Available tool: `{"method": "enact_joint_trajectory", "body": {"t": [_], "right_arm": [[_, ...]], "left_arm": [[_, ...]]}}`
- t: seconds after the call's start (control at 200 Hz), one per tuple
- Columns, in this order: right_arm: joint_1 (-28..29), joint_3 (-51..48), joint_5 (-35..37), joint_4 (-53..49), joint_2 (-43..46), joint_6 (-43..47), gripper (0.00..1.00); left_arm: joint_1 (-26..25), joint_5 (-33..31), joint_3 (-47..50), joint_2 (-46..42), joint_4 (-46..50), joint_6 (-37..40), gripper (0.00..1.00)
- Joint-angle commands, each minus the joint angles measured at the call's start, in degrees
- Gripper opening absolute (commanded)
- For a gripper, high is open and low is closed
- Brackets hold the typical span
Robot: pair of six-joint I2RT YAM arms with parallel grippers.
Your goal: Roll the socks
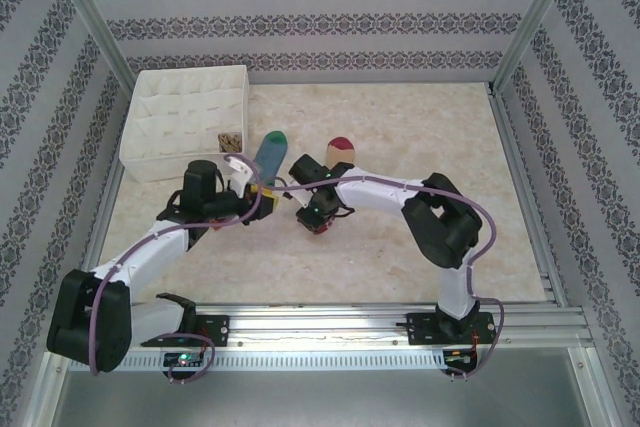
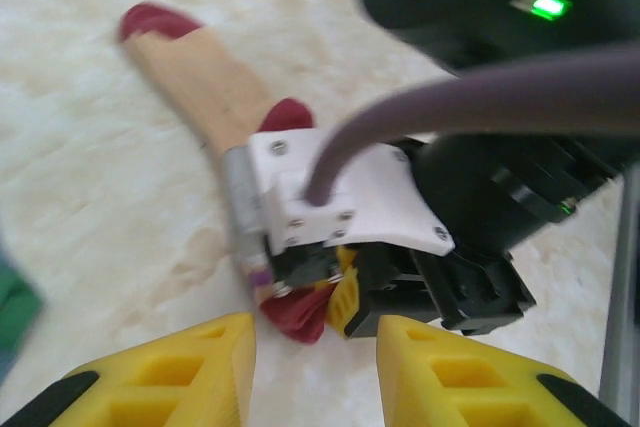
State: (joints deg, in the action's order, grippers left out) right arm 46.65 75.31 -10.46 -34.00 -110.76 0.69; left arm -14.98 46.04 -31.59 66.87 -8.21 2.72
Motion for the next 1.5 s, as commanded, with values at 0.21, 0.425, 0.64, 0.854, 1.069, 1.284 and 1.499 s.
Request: {"method": "enact_joint_trajectory", "body": {"t": [0.21, 0.425, 0.64, 0.854, 1.069, 1.284, 1.499], "right_arm": [[-3.1, -11.8, -18.7, 5.5, 9.5, -0.7, 0.09], [-6.2, -16.0, -24.2, 8.0, 12.5, -2.3, 0.08], [-7.1, -16.5, -25.7, 7.1, 13.8, -1.7, 0.08], [-7.1, -16.3, -25.6, 5.6, 14.3, -1.0, 0.08], [-7.0, -16.4, -26.1, 4.8, 14.3, -1.1, 0.08], [-6.8, -16.0, -26.7, 3.8, 13.8, -1.1, 0.08], [-6.7, -16.1, -27.3, 4.3, 13.6, -2.5, 0.27]], "left_arm": [[-8.6, 4.1, 7.8, -1.1, -17.6, 21.0, 0.41], [-13.7, -1.5, 8.2, 0.4, -15.3, 26.8, 0.44], [-16.5, -4.5, 7.1, 4.2, -12.7, 30.8, 0.46], [-18.0, -5.5, 4.8, 10.2, -13.5, 32.3, 0.50], [-18.5, -5.1, 3.3, 14.6, -15.4, 32.9, 0.49], [-18.8, -3.1, 2.1, 17.4, -15.6, 32.9, 0.31], [-19.0, -2.6, 2.0, 18.3, -15.9, 29.8, 0.00]]}}
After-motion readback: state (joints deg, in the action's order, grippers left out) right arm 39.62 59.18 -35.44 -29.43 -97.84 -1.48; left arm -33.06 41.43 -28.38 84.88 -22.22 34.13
